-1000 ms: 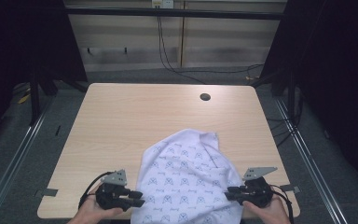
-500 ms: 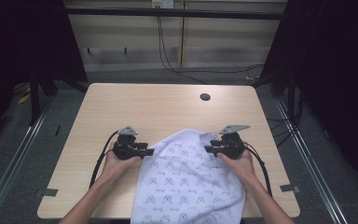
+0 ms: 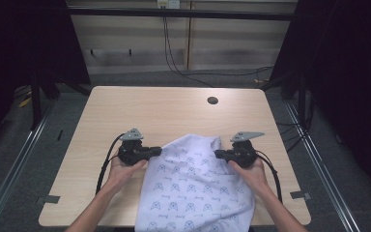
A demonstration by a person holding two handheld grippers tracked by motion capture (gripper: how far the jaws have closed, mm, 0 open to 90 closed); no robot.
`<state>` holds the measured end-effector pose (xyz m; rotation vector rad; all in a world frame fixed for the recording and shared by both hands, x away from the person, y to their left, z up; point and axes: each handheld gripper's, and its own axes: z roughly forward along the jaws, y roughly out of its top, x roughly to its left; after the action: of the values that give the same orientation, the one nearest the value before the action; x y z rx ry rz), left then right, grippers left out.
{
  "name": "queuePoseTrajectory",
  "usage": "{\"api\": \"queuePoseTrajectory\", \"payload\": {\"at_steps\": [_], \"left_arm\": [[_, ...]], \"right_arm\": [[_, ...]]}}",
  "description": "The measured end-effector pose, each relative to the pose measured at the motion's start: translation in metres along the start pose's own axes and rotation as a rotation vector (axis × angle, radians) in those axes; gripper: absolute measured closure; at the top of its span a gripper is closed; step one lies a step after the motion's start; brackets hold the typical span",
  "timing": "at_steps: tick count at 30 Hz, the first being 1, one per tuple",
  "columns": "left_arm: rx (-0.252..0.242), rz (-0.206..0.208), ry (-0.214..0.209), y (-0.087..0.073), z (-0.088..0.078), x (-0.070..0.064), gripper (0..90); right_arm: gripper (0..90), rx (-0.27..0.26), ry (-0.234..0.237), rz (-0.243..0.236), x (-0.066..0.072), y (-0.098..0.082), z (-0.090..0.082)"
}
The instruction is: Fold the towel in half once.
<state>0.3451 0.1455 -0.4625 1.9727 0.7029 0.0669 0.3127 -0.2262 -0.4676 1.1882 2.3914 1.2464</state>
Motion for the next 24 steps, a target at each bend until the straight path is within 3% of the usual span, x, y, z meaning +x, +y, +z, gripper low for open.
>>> {"api": "queuePoseTrajectory", "payload": {"at_steps": [2,4,7,8,10,13,16,18,21,23,24], "left_arm": [[0.019,0.084,-0.030,0.004,0.004,-0.023,86.3],[0.050,0.141,-0.082,0.003,0.013,-0.043,86.3],[0.139,0.211,-0.178,-0.006,0.034,-0.074,85.9],[0.181,0.229,-0.193,-0.012,0.041,-0.083,85.4],[0.246,0.283,-0.182,-0.019,0.050,-0.093,81.6],[0.228,0.218,-0.224,-0.018,0.048,-0.088,70.3],[0.154,0.160,-0.232,-0.013,0.036,-0.073,68.9],[0.110,0.106,-0.217,-0.010,0.030,-0.060,67.7],[0.088,0.073,-0.178,-0.005,0.028,-0.047,66.5],[0.060,0.027,-0.185,0.000,0.029,-0.036,66.7],[0.056,0.015,-0.164,0.003,0.031,-0.032,66.4]], "right_arm": [[88.1,0.013,0.007,-0.004,0.005,-0.012,-0.012],[88.0,0.031,0.005,0.001,0.008,-0.024,-0.019],[87.5,0.047,0.005,0.024,0.007,-0.041,-0.025],[86.9,0.058,0.008,0.031,0.007,-0.045,-0.026],[83.0,0.079,-0.003,0.042,0.005,-0.050,-0.025],[75.4,0.082,-0.006,0.042,0.002,-0.051,-0.026],[70.7,0.076,-0.007,0.050,0.000,-0.051,-0.027],[67.8,0.073,-0.009,0.055,-0.001,-0.051,-0.027],[63.6,0.053,-0.017,0.057,-0.003,-0.050,-0.028],[60.7,0.037,-0.027,0.061,-0.003,-0.048,-0.028],[59.7,0.034,-0.029,0.058,-0.004,-0.047,-0.029]]}}
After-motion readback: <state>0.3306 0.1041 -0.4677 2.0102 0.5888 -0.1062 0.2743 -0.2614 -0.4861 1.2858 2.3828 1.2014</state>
